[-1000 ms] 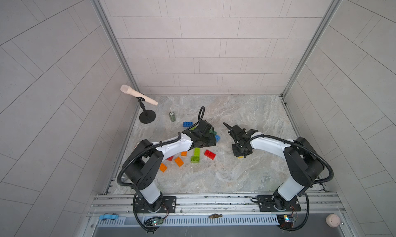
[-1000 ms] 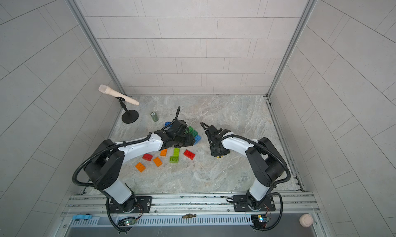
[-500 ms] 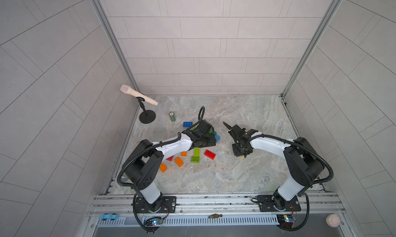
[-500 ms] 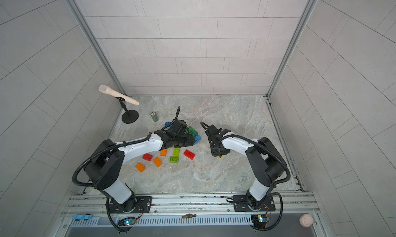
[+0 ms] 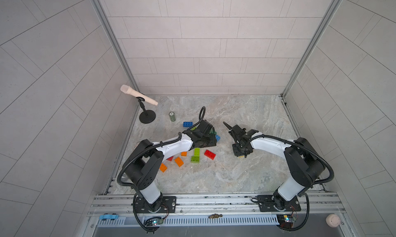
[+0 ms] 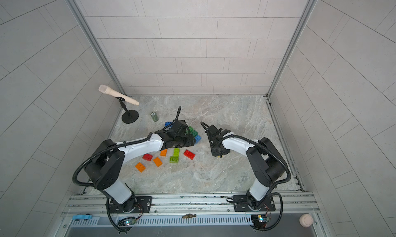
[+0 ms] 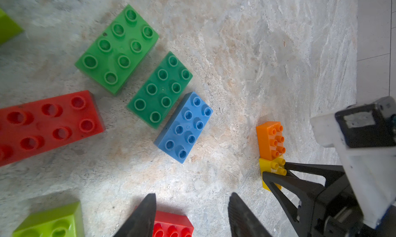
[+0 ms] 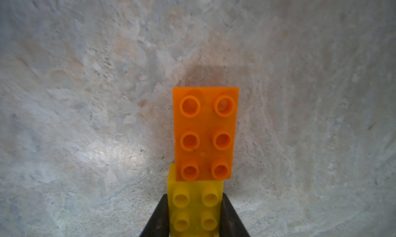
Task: Assemble a rectangle with lego
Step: Move the lego brick at the center of the board.
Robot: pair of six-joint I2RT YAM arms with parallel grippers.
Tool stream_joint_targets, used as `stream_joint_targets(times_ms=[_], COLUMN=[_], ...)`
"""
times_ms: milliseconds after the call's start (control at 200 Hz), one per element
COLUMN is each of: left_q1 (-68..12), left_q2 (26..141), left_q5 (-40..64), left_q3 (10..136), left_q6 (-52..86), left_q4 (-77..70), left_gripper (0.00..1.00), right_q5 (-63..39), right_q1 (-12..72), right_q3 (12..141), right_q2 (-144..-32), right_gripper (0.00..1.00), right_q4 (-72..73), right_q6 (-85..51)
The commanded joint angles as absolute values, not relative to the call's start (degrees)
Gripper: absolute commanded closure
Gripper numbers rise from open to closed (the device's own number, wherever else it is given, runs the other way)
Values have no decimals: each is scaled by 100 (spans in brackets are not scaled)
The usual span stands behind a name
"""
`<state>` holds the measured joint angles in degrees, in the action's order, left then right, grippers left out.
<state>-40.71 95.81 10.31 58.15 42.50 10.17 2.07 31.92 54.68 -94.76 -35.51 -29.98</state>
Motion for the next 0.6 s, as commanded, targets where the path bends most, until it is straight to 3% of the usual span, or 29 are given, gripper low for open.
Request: stream_joint_targets(times_ms=[0, 590], left_q1=[-4131, -4219], left_q2=[9650, 9686], left_q5=[1008, 978], left_q3=[6007, 6065], left_q6=[4206, 4210], left_q4=[1020, 1027], left_gripper=[41, 41], right_q5=[431, 389], right_q1=[3155, 3083], right_q3=[5301, 5306], right_q2=[-9475, -9400], right_gripper=[74, 65], right_q4=[-3673, -3656], right_q6=[-2953, -2822])
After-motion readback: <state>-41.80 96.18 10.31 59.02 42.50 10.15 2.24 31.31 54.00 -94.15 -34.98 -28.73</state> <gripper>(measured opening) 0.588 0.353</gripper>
